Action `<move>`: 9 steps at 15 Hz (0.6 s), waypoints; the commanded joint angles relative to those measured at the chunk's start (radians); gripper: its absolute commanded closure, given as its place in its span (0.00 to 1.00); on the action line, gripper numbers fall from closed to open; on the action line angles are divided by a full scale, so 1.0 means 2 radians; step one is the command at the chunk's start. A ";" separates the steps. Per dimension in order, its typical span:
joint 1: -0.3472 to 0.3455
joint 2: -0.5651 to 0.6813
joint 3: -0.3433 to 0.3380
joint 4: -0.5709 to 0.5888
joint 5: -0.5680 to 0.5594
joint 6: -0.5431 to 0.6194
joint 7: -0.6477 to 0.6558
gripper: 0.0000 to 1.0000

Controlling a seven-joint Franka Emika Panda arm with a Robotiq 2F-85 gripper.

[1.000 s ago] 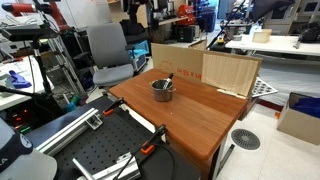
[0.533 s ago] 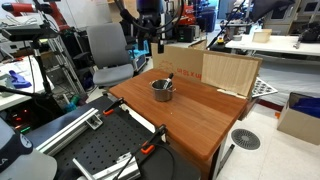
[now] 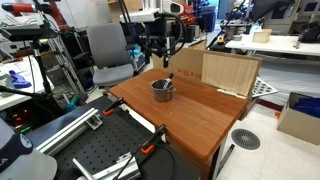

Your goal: Take the marker from the cup and put it on the table

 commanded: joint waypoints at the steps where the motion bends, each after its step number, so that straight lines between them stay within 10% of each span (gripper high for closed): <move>1: 0.005 0.036 0.001 0.020 -0.015 0.021 0.014 0.00; 9: 0.011 0.112 0.003 0.069 -0.002 0.020 0.015 0.00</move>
